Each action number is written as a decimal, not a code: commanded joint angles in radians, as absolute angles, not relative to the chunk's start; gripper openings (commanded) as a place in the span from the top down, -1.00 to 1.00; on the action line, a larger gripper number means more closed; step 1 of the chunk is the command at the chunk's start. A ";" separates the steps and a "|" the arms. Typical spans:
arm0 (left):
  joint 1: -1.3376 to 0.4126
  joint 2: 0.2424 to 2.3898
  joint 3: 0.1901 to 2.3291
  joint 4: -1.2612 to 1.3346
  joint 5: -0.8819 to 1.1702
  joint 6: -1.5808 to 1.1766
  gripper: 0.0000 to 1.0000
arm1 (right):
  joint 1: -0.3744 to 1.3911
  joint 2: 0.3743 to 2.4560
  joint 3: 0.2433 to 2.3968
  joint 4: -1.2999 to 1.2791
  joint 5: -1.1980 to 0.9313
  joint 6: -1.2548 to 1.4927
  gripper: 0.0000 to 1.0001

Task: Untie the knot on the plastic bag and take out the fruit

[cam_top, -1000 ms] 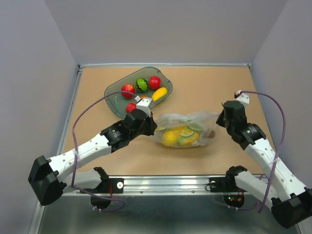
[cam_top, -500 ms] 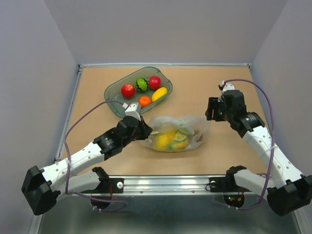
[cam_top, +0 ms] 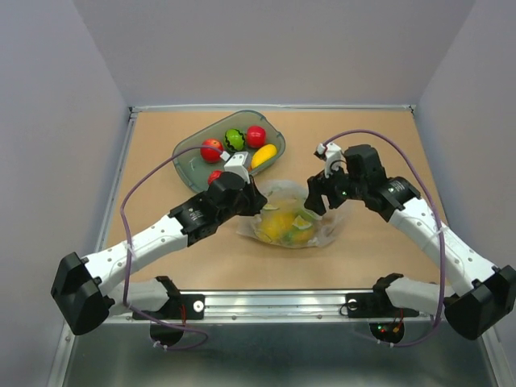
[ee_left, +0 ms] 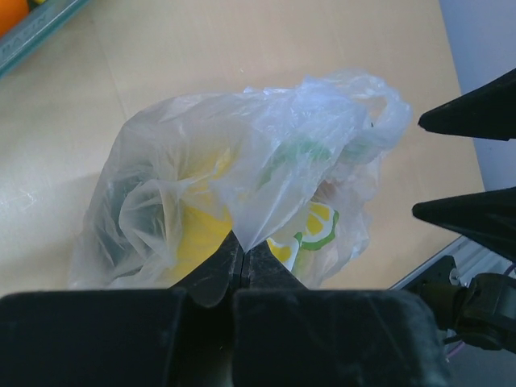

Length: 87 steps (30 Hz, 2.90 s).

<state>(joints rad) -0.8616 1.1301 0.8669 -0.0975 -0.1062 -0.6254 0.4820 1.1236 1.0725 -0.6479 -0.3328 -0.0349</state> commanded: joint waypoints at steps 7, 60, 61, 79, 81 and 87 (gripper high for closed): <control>-0.890 1.132 0.920 -0.104 -0.100 -0.641 1.00 | 0.630 1.195 1.131 -0.594 -0.127 -0.103 -0.53; -0.830 0.808 0.804 -0.098 0.009 -0.247 -0.35 | 0.449 0.926 1.058 -0.503 0.054 0.043 -0.10; -0.859 0.834 0.824 -0.106 -0.026 -0.206 -0.35 | 0.448 0.928 1.063 -0.508 0.055 0.040 -0.24; -1.287 1.278 1.121 -0.290 -0.280 0.458 -0.57 | 0.449 0.873 1.108 -0.594 0.106 0.044 -0.84; -1.295 1.305 1.117 -0.290 -0.310 0.503 -0.57 | 0.449 0.867 1.101 -0.595 0.101 0.048 -0.84; -1.319 1.371 1.115 -0.299 -0.416 0.577 -0.57 | 0.449 0.862 1.095 -0.600 0.095 0.055 -0.85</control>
<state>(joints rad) -1.3018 1.3502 1.0725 -0.2909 -0.3195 0.4847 0.4511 0.8810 1.0542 -0.6022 0.0967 0.0513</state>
